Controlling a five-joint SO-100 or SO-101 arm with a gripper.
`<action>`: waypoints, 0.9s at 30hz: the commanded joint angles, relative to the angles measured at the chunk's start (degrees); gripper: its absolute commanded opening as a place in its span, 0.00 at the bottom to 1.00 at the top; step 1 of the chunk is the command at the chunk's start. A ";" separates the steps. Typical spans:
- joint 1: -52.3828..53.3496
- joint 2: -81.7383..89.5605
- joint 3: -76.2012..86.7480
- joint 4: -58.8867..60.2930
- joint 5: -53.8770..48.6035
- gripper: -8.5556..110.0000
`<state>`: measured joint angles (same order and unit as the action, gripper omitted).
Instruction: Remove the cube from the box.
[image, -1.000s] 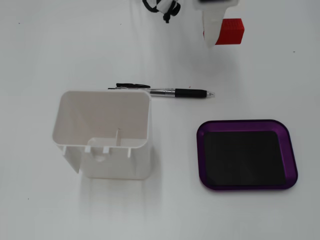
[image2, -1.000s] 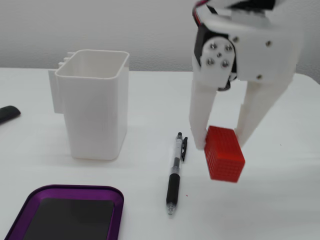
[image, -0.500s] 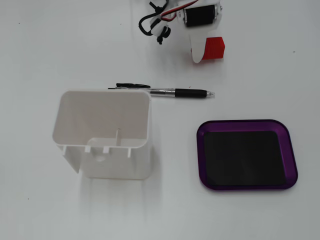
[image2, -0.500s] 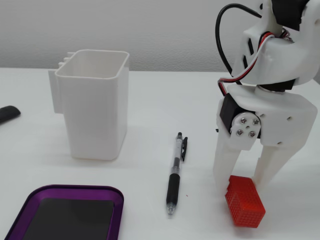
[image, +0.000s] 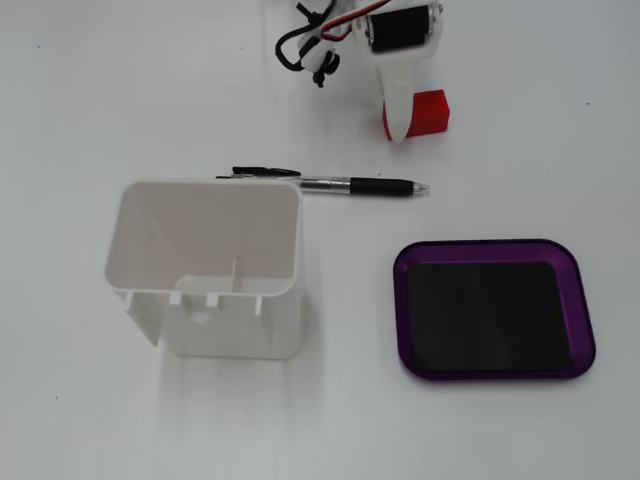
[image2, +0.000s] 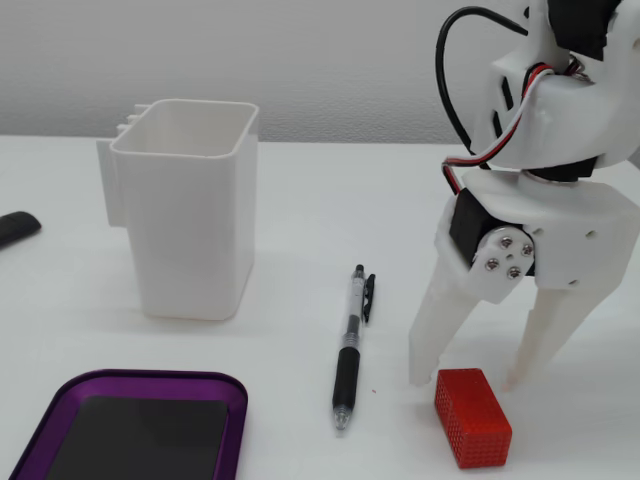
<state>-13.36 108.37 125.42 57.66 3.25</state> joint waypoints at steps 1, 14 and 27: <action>0.09 3.25 -4.66 4.66 -0.35 0.27; 12.39 38.41 -10.11 19.78 -2.72 0.27; 20.21 86.22 21.18 13.89 -2.11 0.27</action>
<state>4.75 185.27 142.56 74.00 0.97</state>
